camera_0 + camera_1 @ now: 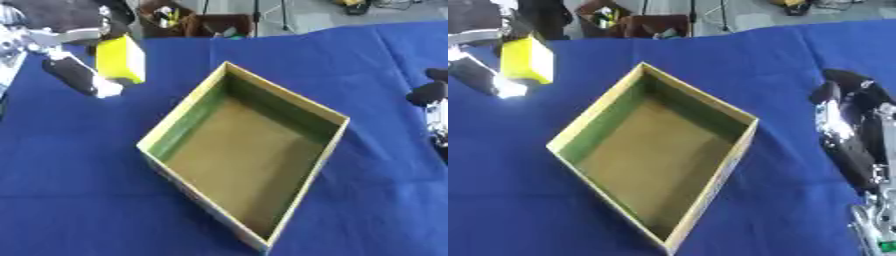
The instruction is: Pick up objects on the table and place them in the box.
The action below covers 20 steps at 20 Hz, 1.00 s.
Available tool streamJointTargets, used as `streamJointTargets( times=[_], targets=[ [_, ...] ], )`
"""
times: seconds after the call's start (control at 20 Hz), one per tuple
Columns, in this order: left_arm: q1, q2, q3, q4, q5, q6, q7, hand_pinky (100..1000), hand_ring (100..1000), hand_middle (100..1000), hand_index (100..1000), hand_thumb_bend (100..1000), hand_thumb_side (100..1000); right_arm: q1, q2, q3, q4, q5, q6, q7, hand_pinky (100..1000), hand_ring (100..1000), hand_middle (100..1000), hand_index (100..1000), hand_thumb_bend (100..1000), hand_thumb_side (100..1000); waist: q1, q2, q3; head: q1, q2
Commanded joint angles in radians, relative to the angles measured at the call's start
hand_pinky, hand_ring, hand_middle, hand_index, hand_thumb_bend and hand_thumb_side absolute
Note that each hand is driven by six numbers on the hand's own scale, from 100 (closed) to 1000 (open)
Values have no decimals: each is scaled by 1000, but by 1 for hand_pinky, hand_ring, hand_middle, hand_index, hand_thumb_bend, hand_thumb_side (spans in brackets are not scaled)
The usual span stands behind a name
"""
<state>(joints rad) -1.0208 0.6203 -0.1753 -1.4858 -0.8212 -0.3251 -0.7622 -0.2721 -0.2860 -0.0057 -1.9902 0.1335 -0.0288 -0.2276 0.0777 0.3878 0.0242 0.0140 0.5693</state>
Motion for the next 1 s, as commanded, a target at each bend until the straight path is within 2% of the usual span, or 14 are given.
streamJointTargets(
  times=[0.05,0.3,0.6,0.75,1.0],
  targets=[
    [-22,27,3,-19,-16,14,-35,202,420,549,751,100,245,-7,-13,-1,-10,-8,-3,5,703,626,561,758,100,547,-3,-28,0,0,-1],
    [-23,18,-5,-23,6,8,-44,153,380,511,729,100,246,-6,-12,-2,-10,-6,-1,5,705,627,562,759,100,550,0,-26,0,-3,-8],
    [-40,-22,-44,-120,75,-22,-69,125,357,491,706,100,248,-6,-11,-3,-10,-6,-3,2,705,627,562,759,100,550,-1,-26,-4,-6,-9],
    [-58,-61,-70,-144,99,-33,-96,121,354,489,703,100,249,-7,-10,-2,-10,-8,-4,3,705,627,563,759,100,550,-1,-29,-5,-4,-7],
    [-86,-170,-115,-122,116,-42,-140,112,348,484,686,100,239,-11,-9,-4,-10,-15,-8,2,705,627,563,759,100,551,-3,-32,-9,1,-5]
  ],
)
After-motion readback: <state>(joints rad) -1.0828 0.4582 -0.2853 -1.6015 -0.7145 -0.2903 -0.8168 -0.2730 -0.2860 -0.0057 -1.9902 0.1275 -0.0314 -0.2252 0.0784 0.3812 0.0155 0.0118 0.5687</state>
